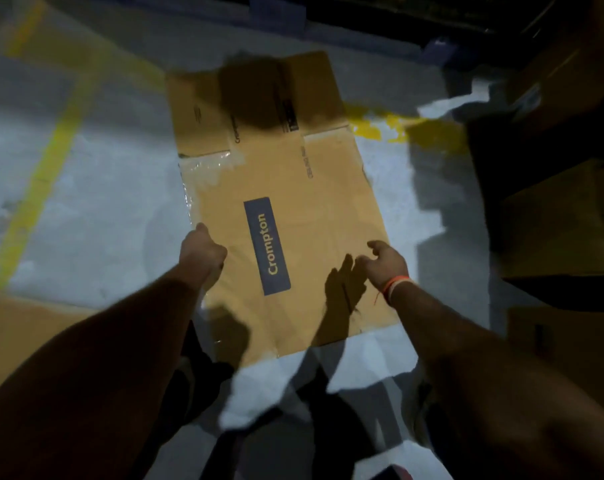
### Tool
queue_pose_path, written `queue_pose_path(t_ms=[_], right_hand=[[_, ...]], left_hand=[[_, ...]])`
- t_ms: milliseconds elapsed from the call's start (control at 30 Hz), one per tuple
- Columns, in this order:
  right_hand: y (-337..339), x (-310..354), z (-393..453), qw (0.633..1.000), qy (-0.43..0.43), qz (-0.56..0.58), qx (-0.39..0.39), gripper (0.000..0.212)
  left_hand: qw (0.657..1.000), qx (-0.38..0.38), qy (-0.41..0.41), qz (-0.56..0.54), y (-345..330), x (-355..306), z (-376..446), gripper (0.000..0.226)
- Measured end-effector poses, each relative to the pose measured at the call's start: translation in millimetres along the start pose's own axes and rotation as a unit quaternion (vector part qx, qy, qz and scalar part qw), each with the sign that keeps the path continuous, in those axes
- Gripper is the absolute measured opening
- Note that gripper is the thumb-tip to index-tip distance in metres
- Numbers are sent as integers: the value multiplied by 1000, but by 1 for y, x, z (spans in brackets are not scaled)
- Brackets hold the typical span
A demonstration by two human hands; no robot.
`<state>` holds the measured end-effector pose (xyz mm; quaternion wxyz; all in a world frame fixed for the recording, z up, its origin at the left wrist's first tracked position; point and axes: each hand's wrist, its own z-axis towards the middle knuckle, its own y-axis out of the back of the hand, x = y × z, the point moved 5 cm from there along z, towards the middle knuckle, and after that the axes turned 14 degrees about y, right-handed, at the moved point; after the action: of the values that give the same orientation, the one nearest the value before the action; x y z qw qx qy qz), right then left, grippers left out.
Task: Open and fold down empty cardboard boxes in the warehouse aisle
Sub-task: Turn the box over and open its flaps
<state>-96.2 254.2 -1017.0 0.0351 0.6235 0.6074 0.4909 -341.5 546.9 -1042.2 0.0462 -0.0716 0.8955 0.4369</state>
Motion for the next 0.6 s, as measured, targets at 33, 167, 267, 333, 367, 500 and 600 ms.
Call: queue_pose_path(t_ms=[33, 167, 267, 333, 367, 500, 600], right_hand=[[-2, 0, 11, 1000, 7, -10, 0, 53], [-5, -9, 47, 997, 25, -69, 8, 56], [-4, -22, 66, 995, 34, -90, 3, 61], [-4, -26, 75, 995, 35, -92, -4, 64], [-3, -27, 79, 995, 31, -91, -5, 65], [-3, -37, 95, 996, 7, -91, -20, 74], [-4, -46, 101, 995, -19, -98, -26, 79]], left_hand=[[1000, -5, 3, -3, -5, 2, 6, 45], [999, -15, 27, -9, -25, 11, 21, 48], [998, -28, 63, -10, -34, 19, 33, 59], [996, -38, 81, -22, -39, 19, 40, 68], [994, -45, 88, -40, -39, 17, 42, 71], [984, -53, 112, -127, -47, 22, 53, 69], [977, -66, 135, -150, -51, 35, 50, 63]])
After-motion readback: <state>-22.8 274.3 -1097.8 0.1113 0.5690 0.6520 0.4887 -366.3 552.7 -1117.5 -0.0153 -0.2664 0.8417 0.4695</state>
